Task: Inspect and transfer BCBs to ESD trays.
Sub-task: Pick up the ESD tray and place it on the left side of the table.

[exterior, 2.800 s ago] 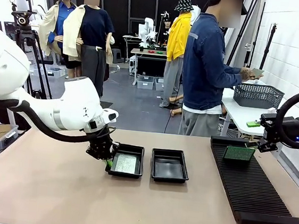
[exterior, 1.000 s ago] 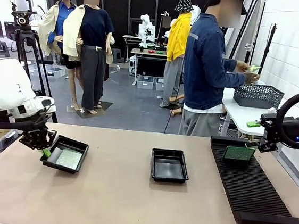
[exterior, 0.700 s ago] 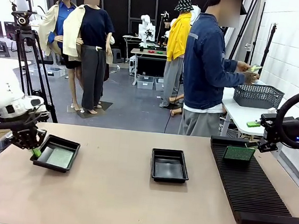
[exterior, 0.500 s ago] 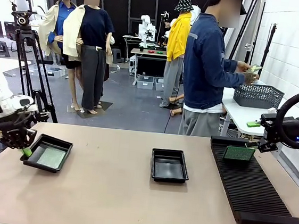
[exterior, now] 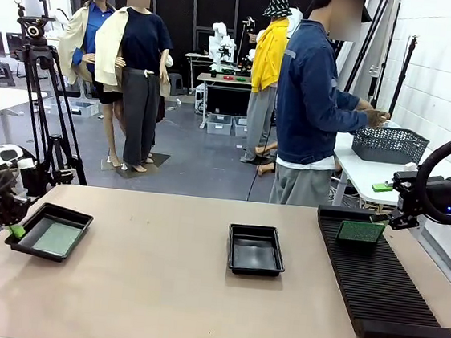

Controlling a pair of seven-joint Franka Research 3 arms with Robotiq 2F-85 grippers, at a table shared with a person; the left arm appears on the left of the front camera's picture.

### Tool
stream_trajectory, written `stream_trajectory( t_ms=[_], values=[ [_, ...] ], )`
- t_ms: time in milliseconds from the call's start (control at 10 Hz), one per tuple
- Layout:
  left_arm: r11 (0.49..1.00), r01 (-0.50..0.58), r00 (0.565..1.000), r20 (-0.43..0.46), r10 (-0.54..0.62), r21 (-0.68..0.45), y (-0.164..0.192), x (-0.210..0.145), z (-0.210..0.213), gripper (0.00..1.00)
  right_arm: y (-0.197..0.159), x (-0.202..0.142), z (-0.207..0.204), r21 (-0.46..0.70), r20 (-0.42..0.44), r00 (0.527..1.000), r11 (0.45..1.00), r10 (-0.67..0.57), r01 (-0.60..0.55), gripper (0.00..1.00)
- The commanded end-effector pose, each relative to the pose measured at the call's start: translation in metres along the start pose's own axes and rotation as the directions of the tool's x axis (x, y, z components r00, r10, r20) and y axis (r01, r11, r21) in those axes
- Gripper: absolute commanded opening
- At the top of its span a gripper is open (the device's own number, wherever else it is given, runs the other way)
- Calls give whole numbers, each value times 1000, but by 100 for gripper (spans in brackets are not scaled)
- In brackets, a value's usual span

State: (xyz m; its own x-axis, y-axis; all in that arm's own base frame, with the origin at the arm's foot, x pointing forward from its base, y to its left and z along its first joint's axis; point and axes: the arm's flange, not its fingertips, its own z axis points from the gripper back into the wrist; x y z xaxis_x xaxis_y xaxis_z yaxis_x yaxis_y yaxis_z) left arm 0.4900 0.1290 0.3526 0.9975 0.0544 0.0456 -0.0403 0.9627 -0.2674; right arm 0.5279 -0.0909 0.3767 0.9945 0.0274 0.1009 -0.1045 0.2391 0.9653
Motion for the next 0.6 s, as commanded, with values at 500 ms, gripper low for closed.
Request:
stream_trajectory(
  t_ms=[500],
  values=[
    [997,-21,999,-38,18,-75,77,26,10,0,1,0,-2,3,15,1000,1000,-12,12,100]
  ],
)
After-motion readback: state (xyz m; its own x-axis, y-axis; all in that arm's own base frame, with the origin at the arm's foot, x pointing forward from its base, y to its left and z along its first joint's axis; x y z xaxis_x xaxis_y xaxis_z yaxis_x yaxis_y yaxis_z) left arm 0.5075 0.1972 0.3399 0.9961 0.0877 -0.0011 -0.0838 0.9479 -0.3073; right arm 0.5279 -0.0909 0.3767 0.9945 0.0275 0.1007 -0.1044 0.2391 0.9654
